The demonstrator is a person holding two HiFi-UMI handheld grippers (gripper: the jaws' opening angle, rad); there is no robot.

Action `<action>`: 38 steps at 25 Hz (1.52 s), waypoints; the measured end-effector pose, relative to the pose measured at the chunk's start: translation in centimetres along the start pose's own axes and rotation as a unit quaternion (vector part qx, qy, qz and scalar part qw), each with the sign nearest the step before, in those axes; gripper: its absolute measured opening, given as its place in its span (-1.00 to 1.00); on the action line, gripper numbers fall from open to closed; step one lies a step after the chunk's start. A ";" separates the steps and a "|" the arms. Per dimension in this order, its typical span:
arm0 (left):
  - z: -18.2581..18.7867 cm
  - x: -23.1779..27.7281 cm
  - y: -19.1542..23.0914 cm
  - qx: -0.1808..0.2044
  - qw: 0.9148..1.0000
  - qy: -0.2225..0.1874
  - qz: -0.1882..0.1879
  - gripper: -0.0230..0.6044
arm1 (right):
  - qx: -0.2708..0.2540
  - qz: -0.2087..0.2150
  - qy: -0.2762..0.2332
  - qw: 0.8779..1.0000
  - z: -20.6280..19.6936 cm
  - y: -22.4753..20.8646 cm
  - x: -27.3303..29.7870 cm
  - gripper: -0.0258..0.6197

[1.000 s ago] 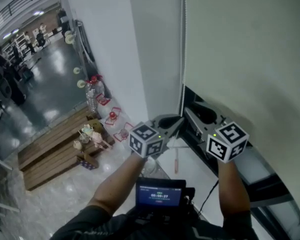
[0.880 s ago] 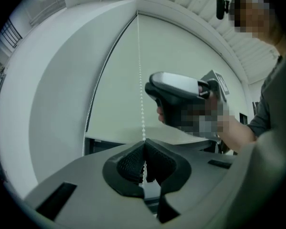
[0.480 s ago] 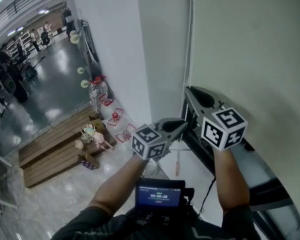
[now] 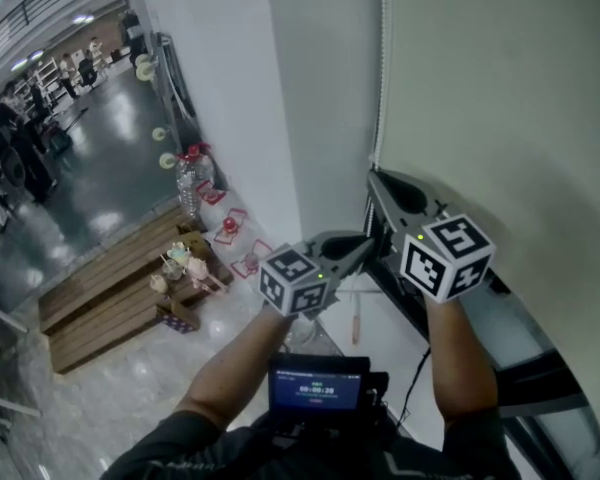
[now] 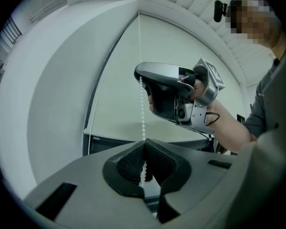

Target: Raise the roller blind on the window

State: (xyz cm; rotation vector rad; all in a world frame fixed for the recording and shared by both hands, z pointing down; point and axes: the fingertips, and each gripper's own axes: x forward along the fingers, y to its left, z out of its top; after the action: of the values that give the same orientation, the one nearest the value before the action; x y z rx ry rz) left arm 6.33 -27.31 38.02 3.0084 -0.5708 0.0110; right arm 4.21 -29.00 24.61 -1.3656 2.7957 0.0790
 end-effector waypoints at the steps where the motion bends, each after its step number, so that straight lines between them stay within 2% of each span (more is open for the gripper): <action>1: -0.4 0.0 0.0 0.000 1.000 0.006 0.001 -0.92 | 0.002 0.000 0.005 1.000 -0.5 -0.1 0.1 -0.91; 4: -2.1 0.0 0.2 -0.013 1.000 0.019 0.007 -0.92 | 0.014 0.001 0.014 1.000 -2.3 -0.3 0.1 -0.92; 7: -2.5 -0.6 0.9 -0.023 1.000 0.007 0.016 -0.92 | 0.031 0.000 -0.001 1.000 -2.9 -0.5 -0.2 -0.92; 10: -2.4 -1.3 1.3 -0.016 1.000 0.001 0.018 -0.92 | 0.025 0.002 -0.004 1.000 -2.9 -0.5 -0.3 -0.92; 14: -2.6 -1.1 1.1 0.002 1.000 0.020 0.016 -0.92 | 0.025 0.003 -0.002 1.000 -3.2 -0.7 -0.2 -0.92; 19: -2.0 -1.5 1.8 -0.013 0.999 0.022 0.037 -0.91 | 0.018 0.006 -0.005 1.000 -3.0 -0.4 -0.2 -0.92; 21: -1.3 -2.0 1.8 -0.016 0.999 0.018 0.030 -0.74 | 0.019 0.005 -0.006 1.000 -3.1 -0.6 -0.1 -0.92; 25: 0.7 -3.4 1.8 -0.012 1.000 0.002 0.018 -0.61 | 0.023 0.002 -0.005 1.000 -3.6 -0.9 -0.1 -0.92; 29: 2.4 -3.2 1.8 -0.010 0.999 -0.015 0.029 -0.61 | 0.030 0.000 -0.007 1.000 -3.4 -1.0 -0.3 -0.92; 36: 4.8 0.0 1.5 0.014 0.999 -0.013 0.038 -0.62 | 0.034 0.009 -0.005 0.999 -3.1 -0.3 -0.1 -0.92; 37: 5.0 0.1 1.5 0.018 0.999 -0.012 0.038 -0.66 | 0.033 0.008 -0.005 0.999 -3.1 -0.1 -0.1 -0.92; 38: 5.0 0.2 1.5 0.021 0.999 -0.009 0.035 -0.91 | 0.032 0.008 -0.004 0.999 -3.2 -0.1 -0.1 -0.92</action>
State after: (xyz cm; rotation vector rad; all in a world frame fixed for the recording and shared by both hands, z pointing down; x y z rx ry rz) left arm 5.98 -29.15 33.15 3.0308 -0.6869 -0.0010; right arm 4.30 -29.16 27.76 -1.3260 2.7759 -0.0050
